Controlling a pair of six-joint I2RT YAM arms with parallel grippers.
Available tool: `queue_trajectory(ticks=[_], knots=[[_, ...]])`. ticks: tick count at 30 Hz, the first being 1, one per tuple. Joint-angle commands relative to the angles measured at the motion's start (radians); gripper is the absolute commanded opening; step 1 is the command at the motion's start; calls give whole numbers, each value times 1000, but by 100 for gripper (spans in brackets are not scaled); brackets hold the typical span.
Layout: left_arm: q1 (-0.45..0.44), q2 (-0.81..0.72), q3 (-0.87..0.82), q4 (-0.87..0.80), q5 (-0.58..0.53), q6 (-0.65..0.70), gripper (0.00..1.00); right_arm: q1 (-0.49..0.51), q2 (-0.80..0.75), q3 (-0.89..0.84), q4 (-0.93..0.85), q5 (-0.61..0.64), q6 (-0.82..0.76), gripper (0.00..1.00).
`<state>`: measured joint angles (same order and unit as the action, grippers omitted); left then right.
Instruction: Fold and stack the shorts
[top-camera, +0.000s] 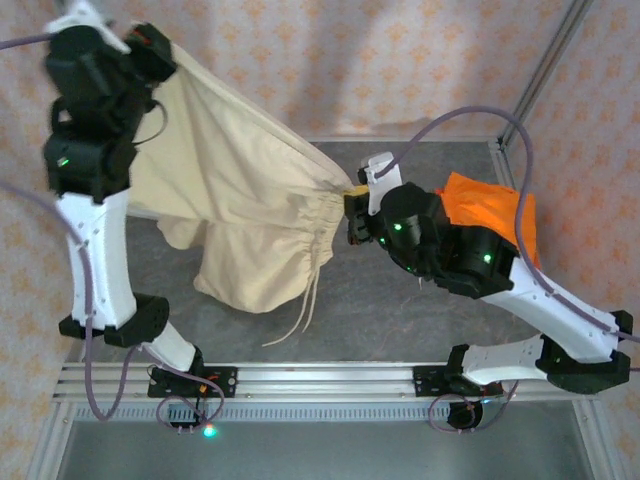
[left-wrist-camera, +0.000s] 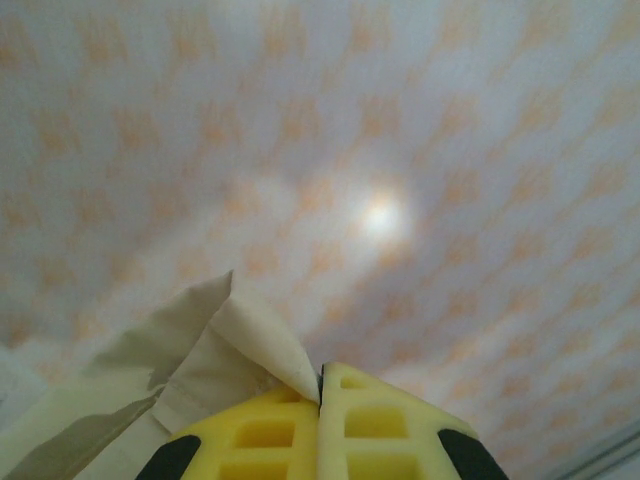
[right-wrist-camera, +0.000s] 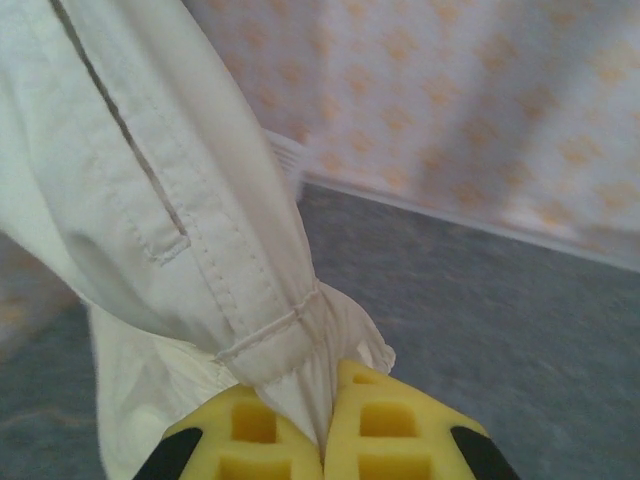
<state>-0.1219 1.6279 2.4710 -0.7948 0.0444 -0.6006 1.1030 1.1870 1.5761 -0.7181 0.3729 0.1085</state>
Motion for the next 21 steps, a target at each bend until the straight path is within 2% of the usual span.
queue_trajectory(ticks=[1,4,8,13,19,20,21], knots=[[-56,45,-165,141,-50,93,0,-78,-21,-85,-92,136,134,0],[-87,98,-274,229,-68,104,0,-169,-16,-186,-54,93,150,0],[-115,242,-250,262,-96,128,0,-305,37,-243,-1,21,123,0],[-143,448,-90,254,-122,127,0,-431,138,-228,29,-21,68,0],[-172,662,188,218,-146,121,0,-573,276,-184,16,-83,72,0],[-175,693,223,222,-139,115,4,-600,298,-178,16,-97,77,0],[-176,715,249,222,-134,108,13,-623,317,-173,16,-104,82,0]])
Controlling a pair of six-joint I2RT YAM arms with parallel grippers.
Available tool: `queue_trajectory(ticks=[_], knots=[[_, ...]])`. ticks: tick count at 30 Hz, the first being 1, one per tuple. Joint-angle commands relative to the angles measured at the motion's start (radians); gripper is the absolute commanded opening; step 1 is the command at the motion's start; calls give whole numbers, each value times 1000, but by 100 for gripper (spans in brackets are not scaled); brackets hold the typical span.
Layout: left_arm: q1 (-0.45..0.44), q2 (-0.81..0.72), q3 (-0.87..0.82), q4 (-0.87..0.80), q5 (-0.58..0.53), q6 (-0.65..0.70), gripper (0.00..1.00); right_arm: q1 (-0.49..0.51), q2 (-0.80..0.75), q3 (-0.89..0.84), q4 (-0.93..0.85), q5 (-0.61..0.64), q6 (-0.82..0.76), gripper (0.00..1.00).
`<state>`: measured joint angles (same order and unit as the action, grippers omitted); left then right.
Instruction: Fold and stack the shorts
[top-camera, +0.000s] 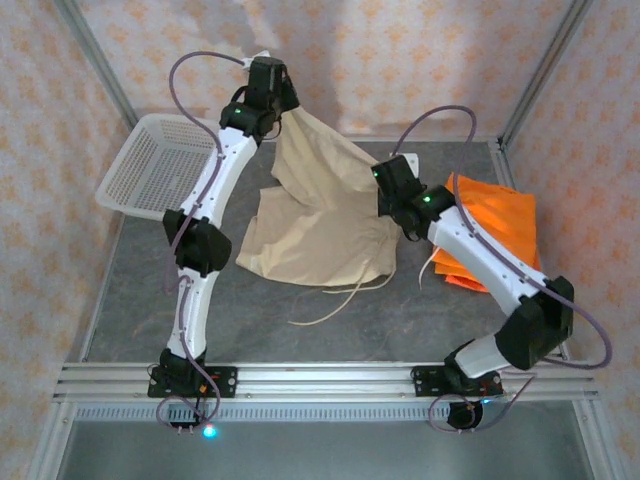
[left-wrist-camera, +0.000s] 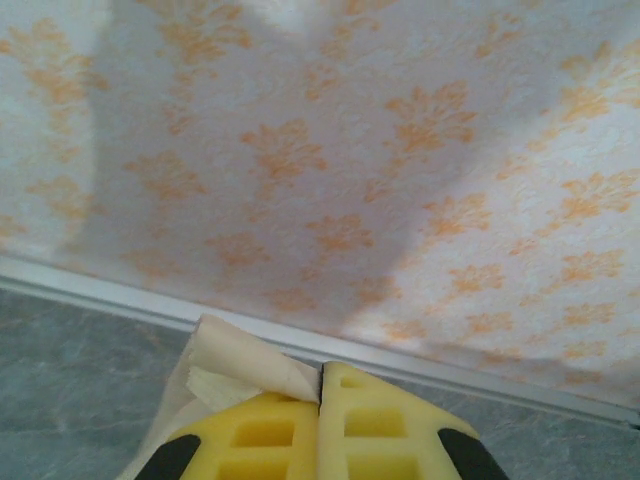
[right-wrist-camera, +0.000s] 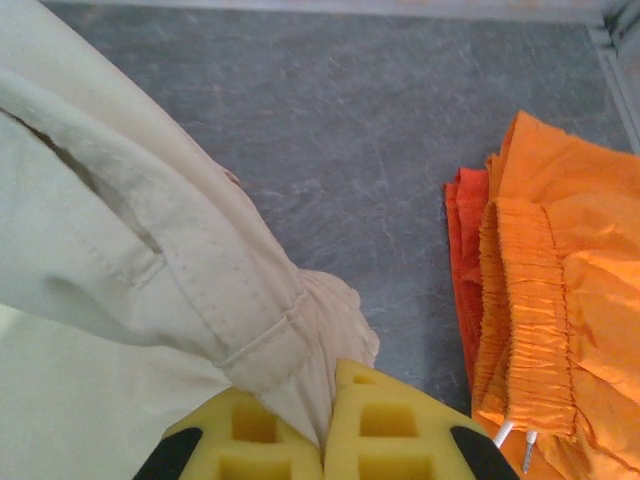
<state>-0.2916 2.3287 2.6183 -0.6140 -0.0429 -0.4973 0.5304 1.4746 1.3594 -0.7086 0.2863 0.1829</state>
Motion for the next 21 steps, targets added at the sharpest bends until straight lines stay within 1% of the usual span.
queue_trajectory(ticks=[1,2,3,4,7,8,10,12,13,14,15,16,17,18,19,20,21], knots=[[-7,35,126,39,-33,-2,23,-78,52,54,2,-24,15,0],[-7,46,139,32,-22,-4,36,-107,76,66,-2,-34,25,0],[-7,46,141,22,-14,-5,46,-133,97,77,-5,-48,35,0],[-7,40,140,0,-12,-1,52,-164,130,93,-11,-71,48,0],[-7,-8,122,-92,-35,22,64,-247,238,159,-35,-137,83,0],[-7,-38,97,-117,-46,33,67,-269,285,193,-50,-148,92,1],[-7,-117,6,-138,-58,42,72,-303,378,270,-81,-183,93,6],[-7,-234,-162,-100,-46,49,73,-335,479,375,-138,-216,97,14],[-7,-312,-301,-56,-42,46,75,-352,536,435,-179,-234,101,17],[-7,-396,-440,-3,-44,39,80,-368,585,493,-216,-242,107,22],[-7,-482,-562,46,-45,31,83,-380,617,535,-244,-251,108,29],[-7,-566,-700,98,-49,18,87,-394,644,570,-272,-267,113,38],[-6,-643,-824,136,-53,0,93,-405,654,589,-282,-286,118,48],[-7,-703,-921,157,-56,-17,98,-411,650,592,-281,-304,121,56],[-6,-765,-1023,167,-56,-32,100,-415,633,584,-276,-320,124,63],[-5,-818,-1111,169,-53,-57,100,-415,606,572,-268,-326,129,69],[-6,-856,-1183,164,-51,-77,100,-416,578,549,-253,-335,135,72]])
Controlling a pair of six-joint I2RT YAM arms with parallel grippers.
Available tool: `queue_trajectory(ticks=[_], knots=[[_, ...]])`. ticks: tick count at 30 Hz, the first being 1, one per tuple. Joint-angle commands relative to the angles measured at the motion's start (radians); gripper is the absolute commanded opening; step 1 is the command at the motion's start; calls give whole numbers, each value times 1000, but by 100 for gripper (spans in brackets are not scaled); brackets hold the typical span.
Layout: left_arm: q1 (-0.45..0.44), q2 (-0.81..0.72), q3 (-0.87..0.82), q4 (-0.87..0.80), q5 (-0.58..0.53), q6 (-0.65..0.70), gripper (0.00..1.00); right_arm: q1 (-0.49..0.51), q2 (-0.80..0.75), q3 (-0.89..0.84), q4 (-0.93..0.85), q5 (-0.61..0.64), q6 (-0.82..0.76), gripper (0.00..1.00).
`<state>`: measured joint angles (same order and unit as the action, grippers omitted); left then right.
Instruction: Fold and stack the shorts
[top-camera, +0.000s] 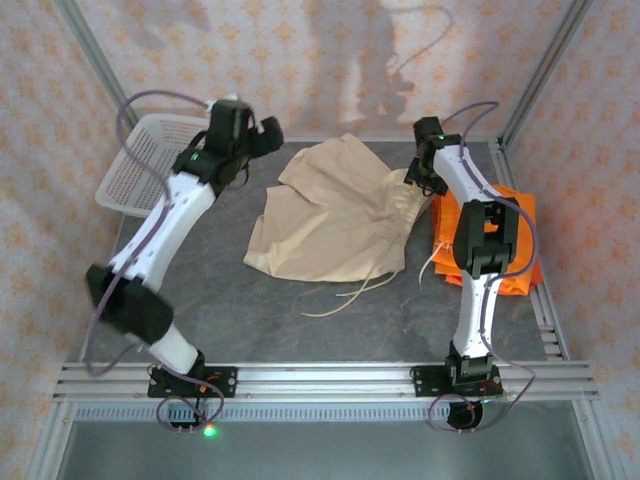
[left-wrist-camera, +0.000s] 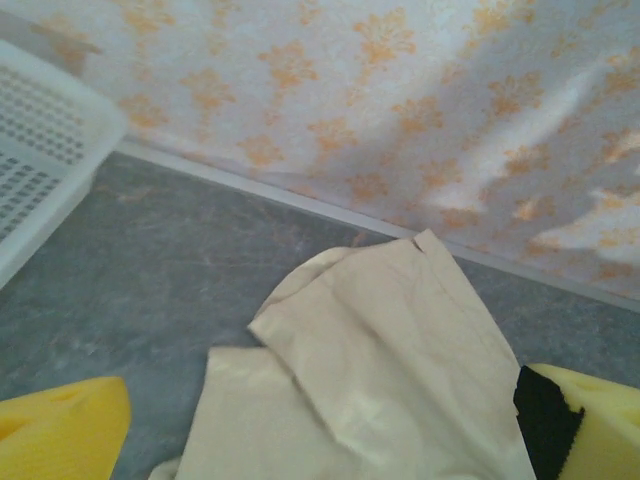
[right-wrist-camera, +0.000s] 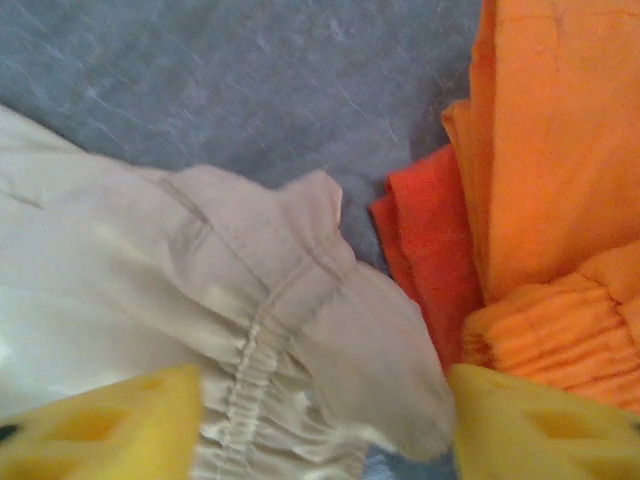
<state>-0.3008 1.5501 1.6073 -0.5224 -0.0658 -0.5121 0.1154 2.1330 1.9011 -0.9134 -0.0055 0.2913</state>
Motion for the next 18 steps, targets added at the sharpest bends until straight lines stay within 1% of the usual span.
queue_trajectory(ticks=[1,4,6,7,9,11,14,18], knots=[[3,-123,-239,63,-24,-82,100,0,-123,-22,-28,-64,33,75],[3,-224,-444,41,6,-148,100,12,-250,-121,23,-118,43,80],[3,-274,-556,29,23,-203,100,32,-330,-192,49,-150,37,85],[5,-295,-607,22,32,-226,100,48,-365,-221,50,-159,37,86],[6,-329,-694,13,36,-278,97,79,-423,-285,58,-181,42,88],[6,-347,-783,50,59,-319,93,115,-482,-371,91,-233,61,88],[14,-328,-854,83,94,-352,87,173,-554,-511,160,-304,101,89],[24,-271,-875,124,101,-349,75,237,-618,-656,198,-297,139,88]])
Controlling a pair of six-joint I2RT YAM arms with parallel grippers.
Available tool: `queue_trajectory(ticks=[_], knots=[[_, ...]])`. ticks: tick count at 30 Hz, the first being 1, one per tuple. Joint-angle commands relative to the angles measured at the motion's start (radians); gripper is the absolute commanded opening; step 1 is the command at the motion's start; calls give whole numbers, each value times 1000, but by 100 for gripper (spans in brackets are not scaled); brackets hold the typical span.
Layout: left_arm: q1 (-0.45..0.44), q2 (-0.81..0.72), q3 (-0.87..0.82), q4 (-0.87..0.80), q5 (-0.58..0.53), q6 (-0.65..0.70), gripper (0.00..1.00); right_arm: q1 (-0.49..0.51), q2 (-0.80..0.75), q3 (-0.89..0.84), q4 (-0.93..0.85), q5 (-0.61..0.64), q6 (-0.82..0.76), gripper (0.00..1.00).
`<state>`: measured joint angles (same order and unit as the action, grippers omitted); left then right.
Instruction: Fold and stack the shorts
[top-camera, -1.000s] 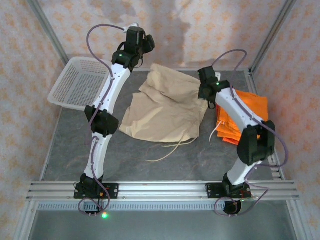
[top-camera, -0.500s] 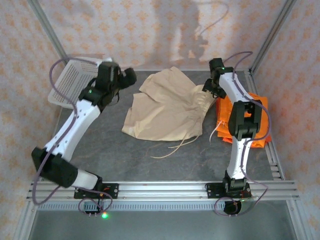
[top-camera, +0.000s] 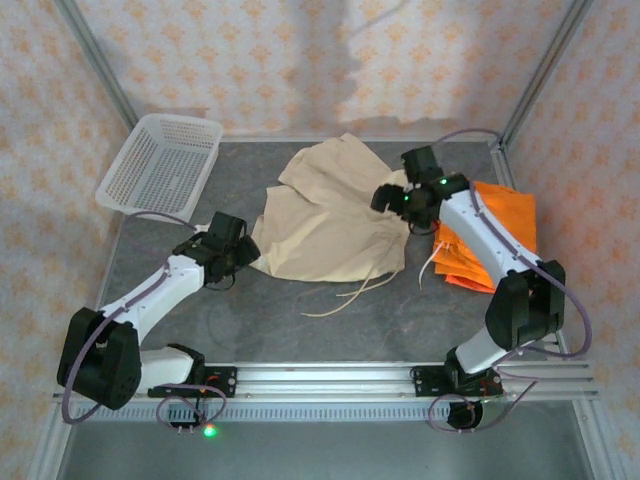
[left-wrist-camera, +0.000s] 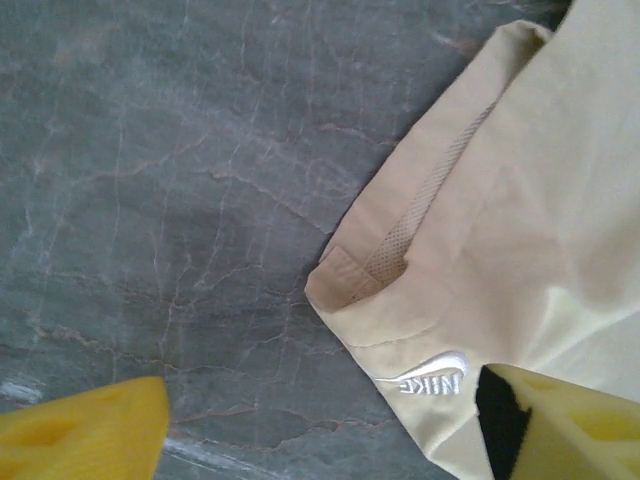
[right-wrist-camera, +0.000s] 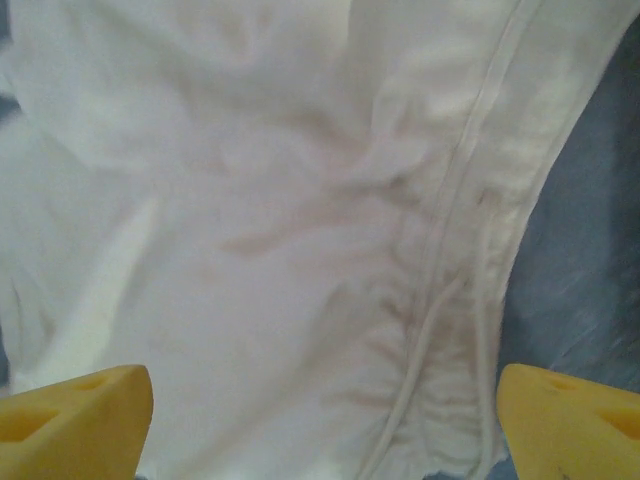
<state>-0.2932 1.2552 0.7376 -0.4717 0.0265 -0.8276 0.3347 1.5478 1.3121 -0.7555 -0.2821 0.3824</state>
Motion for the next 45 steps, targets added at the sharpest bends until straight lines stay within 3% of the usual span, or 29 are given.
queue_trajectory(ticks=[1,12,15,20,31,34,38,45], knots=[[20,43,-3,92,22,-32,73,24,-48,-103,57,-27,59,89],[22,267,28,177,113,-51,50,30,-142,-297,120,-9,115,86],[23,302,54,171,117,-56,35,30,-144,-320,119,-9,116,86],[22,269,116,101,102,-42,0,29,-159,-349,131,-6,125,86],[17,-201,176,-301,-42,-34,0,29,-214,-422,161,-52,153,82],[13,-307,122,-344,-30,-73,0,33,-235,-448,163,-76,156,81],[3,-373,-3,-348,-21,-99,0,62,-264,-476,161,-107,155,77],[2,-406,-171,-331,-66,-103,0,205,-272,-486,149,-103,170,73]])
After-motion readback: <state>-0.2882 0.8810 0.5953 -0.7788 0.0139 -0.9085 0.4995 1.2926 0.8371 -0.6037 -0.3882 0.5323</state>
